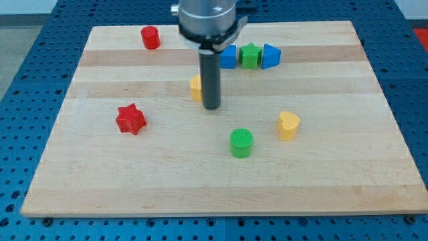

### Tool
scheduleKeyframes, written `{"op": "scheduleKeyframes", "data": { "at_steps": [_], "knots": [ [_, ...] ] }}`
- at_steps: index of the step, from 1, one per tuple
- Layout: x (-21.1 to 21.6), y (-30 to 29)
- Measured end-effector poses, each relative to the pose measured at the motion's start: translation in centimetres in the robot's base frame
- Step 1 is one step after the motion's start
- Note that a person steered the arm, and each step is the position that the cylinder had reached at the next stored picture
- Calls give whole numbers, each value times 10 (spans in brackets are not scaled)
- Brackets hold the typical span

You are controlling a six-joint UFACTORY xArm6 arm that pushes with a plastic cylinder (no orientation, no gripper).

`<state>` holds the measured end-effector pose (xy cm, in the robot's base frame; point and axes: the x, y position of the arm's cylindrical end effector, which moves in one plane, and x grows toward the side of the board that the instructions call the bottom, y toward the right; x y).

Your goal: Move the green circle diagonal to the top left of the yellow heart

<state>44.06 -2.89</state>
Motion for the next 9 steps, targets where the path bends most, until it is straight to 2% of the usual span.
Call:
{"op": "scheduleKeyframes", "data": {
  "at_steps": [2, 3, 6, 9],
  "knots": [
    [92, -4],
    [101, 33],
    [76, 109],
    [49, 99]
  ]
}}
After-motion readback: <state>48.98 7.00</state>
